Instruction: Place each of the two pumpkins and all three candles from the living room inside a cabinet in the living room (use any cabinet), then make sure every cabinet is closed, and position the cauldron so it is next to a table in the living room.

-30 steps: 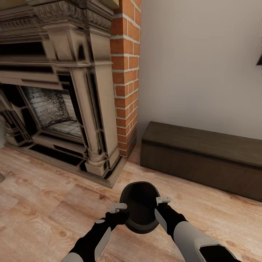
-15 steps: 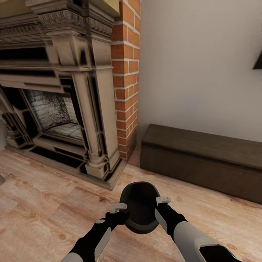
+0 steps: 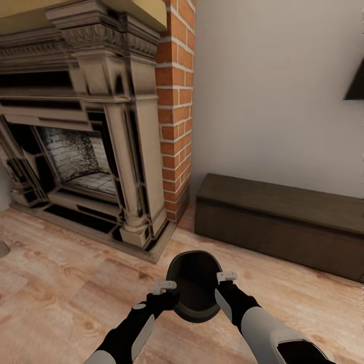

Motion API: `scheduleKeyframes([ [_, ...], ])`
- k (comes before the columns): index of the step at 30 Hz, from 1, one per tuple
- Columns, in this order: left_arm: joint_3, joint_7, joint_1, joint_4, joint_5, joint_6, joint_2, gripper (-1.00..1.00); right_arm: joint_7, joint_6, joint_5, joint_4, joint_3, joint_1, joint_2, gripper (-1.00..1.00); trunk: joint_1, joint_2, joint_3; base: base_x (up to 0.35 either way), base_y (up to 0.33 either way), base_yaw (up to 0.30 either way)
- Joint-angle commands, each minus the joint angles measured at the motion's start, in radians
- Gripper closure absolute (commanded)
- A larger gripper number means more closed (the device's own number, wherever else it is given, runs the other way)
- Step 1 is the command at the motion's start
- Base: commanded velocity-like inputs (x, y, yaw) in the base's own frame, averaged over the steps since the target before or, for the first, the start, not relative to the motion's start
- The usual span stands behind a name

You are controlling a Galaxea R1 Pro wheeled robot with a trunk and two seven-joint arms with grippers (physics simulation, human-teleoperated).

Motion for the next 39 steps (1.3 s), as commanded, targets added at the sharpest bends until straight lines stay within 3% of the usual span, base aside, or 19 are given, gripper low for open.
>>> scheduleKeyframes([
  [1,0.000,0.009,0.000,0.019,-0.007,0.005,0.000,1.00,-0.001,0.003,-0.021,-0.025,0.004,-0.001,0.001,1.00,-0.001,-0.001,-0.001,-0.283,0.000,0.000],
  [15,0.000,0.009,0.000,0.019,-0.007,0.005,0.000,1.00,0.001,0.003,-0.021,-0.025,0.005,-0.001,0.001,1.00,-0.001,-0.001,-0.001,-0.310,-0.047,0.018],
  [39,-0.002,0.009,0.000,0.030,-0.007,0.007,0.000,1.00,0.001,0.004,-0.021,-0.022,0.005,-0.002,0.001,1.00,-0.001,-0.001,-0.001,-0.161,-0.135,0.218],
])
